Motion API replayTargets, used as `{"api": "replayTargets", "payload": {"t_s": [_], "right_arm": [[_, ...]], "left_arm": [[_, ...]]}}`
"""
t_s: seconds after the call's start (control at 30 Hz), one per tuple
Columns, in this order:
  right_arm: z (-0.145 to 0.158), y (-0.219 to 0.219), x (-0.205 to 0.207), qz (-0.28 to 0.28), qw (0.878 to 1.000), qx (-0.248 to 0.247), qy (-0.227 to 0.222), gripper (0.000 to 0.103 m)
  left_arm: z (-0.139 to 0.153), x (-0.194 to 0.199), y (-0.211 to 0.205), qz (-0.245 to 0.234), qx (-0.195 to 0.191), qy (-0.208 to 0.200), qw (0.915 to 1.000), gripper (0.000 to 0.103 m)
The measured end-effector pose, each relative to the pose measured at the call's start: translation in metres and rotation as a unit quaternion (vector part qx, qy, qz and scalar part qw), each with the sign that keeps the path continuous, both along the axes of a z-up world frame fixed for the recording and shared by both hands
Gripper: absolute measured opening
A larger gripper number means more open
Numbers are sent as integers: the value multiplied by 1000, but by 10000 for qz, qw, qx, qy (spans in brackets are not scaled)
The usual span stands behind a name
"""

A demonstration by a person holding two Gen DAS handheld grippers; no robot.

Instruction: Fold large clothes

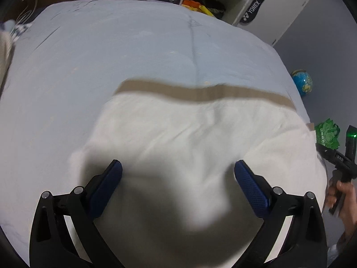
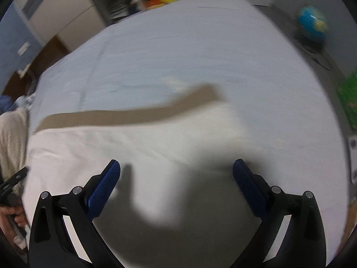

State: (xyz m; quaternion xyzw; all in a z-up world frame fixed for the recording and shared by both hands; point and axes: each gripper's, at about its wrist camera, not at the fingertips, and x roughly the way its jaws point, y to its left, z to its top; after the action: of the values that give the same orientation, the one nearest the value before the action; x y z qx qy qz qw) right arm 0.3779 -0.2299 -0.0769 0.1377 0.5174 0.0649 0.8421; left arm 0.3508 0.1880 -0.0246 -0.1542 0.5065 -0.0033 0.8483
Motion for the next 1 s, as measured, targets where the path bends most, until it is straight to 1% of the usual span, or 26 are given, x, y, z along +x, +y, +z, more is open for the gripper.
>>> {"api": "replayTargets", "payload": {"t_s": [0.03, 0.07, 0.1, 0.17, 0.23, 0.33, 0.37, 0.5, 0.53, 0.57, 0.6, 0.63, 0.7, 0.77, 0.83, 0.87, 0.93, 1.0], "right_arm": [[-1, -19, -10, -176, 9998, -95, 35, 95], [-4, -33, -19, -324, 9993, -174, 81, 95], [-5, -46, -28, -431, 9989, -164, 107, 95], [-5, -72, -53, -681, 9976, -59, 64, 95], [-4, -86, -83, -742, 9971, 139, -72, 95], [0, -87, -124, -628, 9971, 340, -278, 95], [2, -87, -135, -576, 9971, 374, -341, 95], [2, -77, -179, -351, 9959, 597, -590, 95], [-3, -74, -190, -272, 9965, 565, -554, 95], [-10, -72, -195, -235, 9976, 449, -476, 95], [-11, -67, -201, -230, 9984, 323, -394, 95], [-25, -65, -204, -262, 9996, -26, -129, 95], [-44, -75, -202, -385, 9990, -185, 107, 95], [-56, -88, -206, -704, 9971, -150, 262, 95], [-57, -97, -212, -921, 9952, -52, 322, 95], [-54, -101, -216, -986, 9945, -95, 333, 95], [-47, -105, -221, -957, 9947, -241, 289, 95], [-38, -108, -229, -949, 9950, -250, 192, 95]], "left_arm": [[-1, -10, 6, 21, 34, -9, 10000, 96], [-2, -25, 14, 32, -26, -49, 10000, 96], [-1, -34, 20, 93, -43, -71, 9999, 96], [-3, -53, 31, 313, -24, 17, 9995, 96], [-5, -76, 43, 501, -227, 41, 9985, 96], [-1, -109, 49, 626, -397, -66, 9972, 96], [-1, -116, 47, 625, -399, -73, 9972, 96], [-5, -159, 33, 478, -291, -38, 9984, 96], [-10, -170, 28, 436, -160, 11, 9989, 96], [-14, -176, 23, 429, -60, 79, 9990, 93], [-21, -189, 26, 442, 61, 195, 9988, 89], [-29, -193, 28, 526, 161, 342, 9979, 88], [-37, -198, 34, 757, 51, 478, 9960, 86], [-40, -197, 39, 910, -36, 558, 9943, 86], [-36, -196, 38, 915, 28, 593, 9940, 84], [-34, -198, 37, 906, 62, 591, 9941, 82], [-27, -201, 38, 899, 50, 588, 9942, 80], [-19, -215, 40, 929, -26, 534, 9942, 79]]}}
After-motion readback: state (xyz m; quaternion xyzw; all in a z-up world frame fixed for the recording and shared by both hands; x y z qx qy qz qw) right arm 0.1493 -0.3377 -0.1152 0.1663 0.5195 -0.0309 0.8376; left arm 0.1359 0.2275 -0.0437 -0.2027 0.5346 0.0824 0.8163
